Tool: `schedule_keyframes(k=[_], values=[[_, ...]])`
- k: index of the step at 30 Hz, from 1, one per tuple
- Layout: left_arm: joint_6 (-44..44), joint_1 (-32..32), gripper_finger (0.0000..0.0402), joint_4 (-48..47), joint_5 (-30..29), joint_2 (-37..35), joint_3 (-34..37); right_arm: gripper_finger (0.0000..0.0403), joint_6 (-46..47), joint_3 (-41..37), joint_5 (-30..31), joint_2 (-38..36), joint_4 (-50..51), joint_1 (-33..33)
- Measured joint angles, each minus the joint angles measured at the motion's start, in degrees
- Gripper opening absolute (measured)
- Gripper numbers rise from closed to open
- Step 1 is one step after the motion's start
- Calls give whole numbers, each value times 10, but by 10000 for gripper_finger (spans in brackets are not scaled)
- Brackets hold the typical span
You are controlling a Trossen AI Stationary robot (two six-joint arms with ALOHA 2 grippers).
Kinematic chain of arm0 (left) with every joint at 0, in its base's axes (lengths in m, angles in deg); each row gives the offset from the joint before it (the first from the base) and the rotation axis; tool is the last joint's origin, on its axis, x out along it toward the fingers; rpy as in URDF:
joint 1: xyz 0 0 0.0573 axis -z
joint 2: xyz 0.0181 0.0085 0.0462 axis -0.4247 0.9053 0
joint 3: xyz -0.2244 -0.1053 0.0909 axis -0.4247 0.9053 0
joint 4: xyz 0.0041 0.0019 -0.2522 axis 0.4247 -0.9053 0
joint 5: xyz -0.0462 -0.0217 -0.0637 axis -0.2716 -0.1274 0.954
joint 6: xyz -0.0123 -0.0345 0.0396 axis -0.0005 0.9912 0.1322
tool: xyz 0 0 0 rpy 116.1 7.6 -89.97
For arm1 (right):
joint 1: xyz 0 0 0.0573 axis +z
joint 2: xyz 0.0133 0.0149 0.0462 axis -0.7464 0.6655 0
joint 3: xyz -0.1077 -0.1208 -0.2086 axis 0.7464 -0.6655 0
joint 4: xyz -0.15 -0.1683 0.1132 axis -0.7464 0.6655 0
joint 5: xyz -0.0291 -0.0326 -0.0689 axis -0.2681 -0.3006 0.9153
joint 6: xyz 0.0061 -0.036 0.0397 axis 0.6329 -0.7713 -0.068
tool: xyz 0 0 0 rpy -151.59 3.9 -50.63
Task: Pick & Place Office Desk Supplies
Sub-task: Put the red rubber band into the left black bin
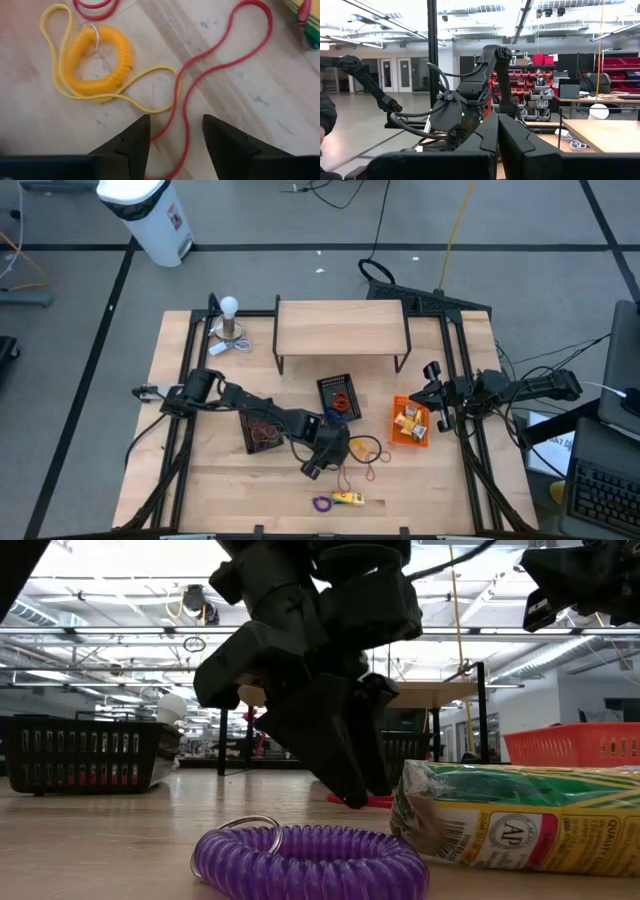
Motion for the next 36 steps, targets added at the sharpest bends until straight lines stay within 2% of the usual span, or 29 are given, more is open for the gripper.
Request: schedule_keyframes(k=[8,16,24,30,36], values=[[0,-3,136,-9,12,15,-1,0,-19,0,0,0,0,0],[-12,-6,13,-13,41,35,-2,0,-19,0,0,0,0,0],[-46,-4,4,-28,19,-12,5,0,-19,0,0,0,0,0],[-59,-5,2,-42,26,-116,2,0,-23,0,0,1,0,0],[-58,-5,1,-60,74,-217,5,0,-25,0,0,3,2,0]])
